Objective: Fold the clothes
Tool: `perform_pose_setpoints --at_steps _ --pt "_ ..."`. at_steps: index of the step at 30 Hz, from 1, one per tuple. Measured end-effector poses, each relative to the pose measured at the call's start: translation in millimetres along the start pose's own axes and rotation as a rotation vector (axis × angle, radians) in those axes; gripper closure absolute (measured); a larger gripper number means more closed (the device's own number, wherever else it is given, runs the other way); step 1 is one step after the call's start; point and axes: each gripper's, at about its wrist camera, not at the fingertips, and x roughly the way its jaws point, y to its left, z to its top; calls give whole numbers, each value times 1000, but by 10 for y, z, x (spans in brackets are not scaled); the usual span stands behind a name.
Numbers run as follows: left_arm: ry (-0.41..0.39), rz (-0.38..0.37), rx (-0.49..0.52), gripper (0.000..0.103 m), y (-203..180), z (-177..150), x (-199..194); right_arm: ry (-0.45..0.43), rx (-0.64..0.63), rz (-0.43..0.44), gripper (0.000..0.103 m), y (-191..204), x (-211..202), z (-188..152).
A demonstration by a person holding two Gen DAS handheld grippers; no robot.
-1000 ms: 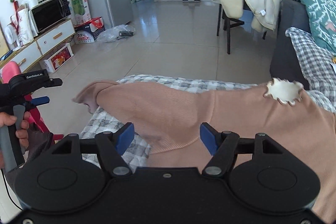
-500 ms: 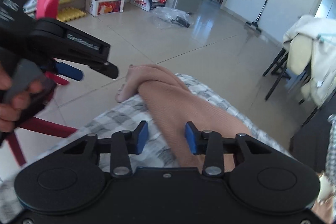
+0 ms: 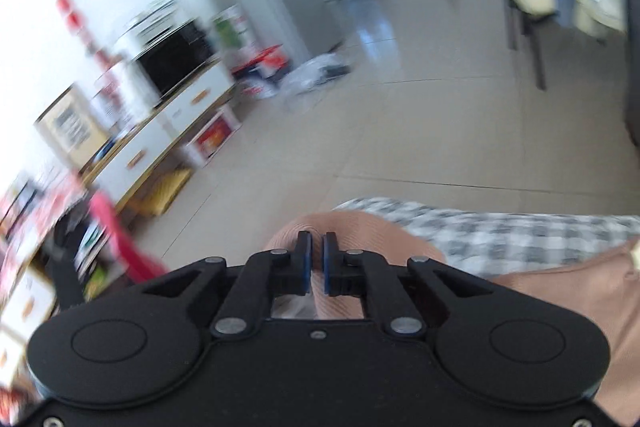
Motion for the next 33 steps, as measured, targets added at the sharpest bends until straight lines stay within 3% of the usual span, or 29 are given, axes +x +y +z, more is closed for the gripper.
perform_pose_setpoints --at_steps 3,5,8,9,13,14,16,17,19,21,23,28,30,33 --pt "-8 -87 124 26 -112 -30 -3 47 -15 -108 96 -93 182 49" --pt "11 -171 307 23 -216 -105 -20 56 -22 -133 94 -117 205 14" --pt "29 -204 570 23 -370 -249 29 37 -6 -116 75 -160 125 -54" --pt "32 -206 615 23 -403 -286 76 24 -16 -119 66 -150 91 -93" --pt "30 -280 668 24 -388 -371 234 -4 -67 -113 60 -85 -24 -194" --pt "39 -298 663 27 -383 -351 275 -9 -80 -104 59 -60 -61 -229" --pt "64 -342 646 46 -374 -314 323 -18 -111 -93 57 0 -140 -302" --pt "91 -373 628 62 -392 -272 373 -22 -141 -93 57 52 -183 -350" --pt "155 -421 572 73 -418 -156 468 -25 -177 -99 56 135 -188 -374" --pt "213 -452 492 96 -358 -7 494 -22 -228 -108 56 229 -171 -405" --pt "276 -547 338 97 -188 216 464 -12 -290 -131 56 322 -126 -448" --pt "280 -661 155 98 94 599 49 -1 -385 -156 55 440 -107 -597" --pt "272 -631 81 98 222 768 -93 -4 -393 -148 54 460 -121 -627" --pt "232 -471 17 97 350 974 -175 -2 -394 -135 52 493 -95 -618"
